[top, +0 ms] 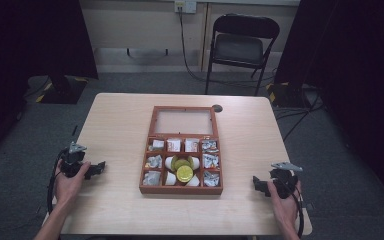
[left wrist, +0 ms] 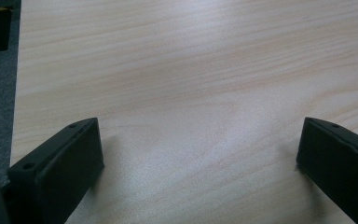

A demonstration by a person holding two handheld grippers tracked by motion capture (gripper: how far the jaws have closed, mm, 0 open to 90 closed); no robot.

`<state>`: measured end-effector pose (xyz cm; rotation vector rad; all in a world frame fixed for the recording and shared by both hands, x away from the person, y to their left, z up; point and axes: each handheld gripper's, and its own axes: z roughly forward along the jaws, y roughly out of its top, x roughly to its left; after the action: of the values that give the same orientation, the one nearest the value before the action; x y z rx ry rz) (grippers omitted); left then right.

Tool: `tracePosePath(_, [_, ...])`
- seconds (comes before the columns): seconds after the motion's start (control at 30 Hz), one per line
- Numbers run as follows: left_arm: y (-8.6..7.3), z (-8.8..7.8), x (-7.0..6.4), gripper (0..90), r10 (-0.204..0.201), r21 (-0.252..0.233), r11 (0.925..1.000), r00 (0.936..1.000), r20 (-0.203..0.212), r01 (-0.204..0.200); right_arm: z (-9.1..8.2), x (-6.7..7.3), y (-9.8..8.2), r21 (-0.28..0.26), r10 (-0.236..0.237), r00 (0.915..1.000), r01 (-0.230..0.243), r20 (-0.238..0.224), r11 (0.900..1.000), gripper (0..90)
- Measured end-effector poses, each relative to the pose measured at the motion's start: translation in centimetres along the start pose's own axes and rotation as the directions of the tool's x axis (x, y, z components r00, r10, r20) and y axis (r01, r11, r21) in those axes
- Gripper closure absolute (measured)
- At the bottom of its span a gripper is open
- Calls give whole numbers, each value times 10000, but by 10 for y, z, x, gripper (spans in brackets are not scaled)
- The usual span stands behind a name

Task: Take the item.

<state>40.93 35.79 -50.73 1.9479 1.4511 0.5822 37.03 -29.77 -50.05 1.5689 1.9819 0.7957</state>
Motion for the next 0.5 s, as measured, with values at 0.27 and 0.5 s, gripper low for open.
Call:
tracePosePath(0.27, [0, -1, -1, 0, -4, 47, 10000, 10000, 41, 4, -1, 1, -1, -5, 90, 9999, -90, 83, 10000, 0])
tracePosePath(0.5, [2, -4, -8, 52, -391, -9, 9992, 9987, 327, 391, -1, 1, -1, -5, 74, 10000, -74, 62, 10000, 0])
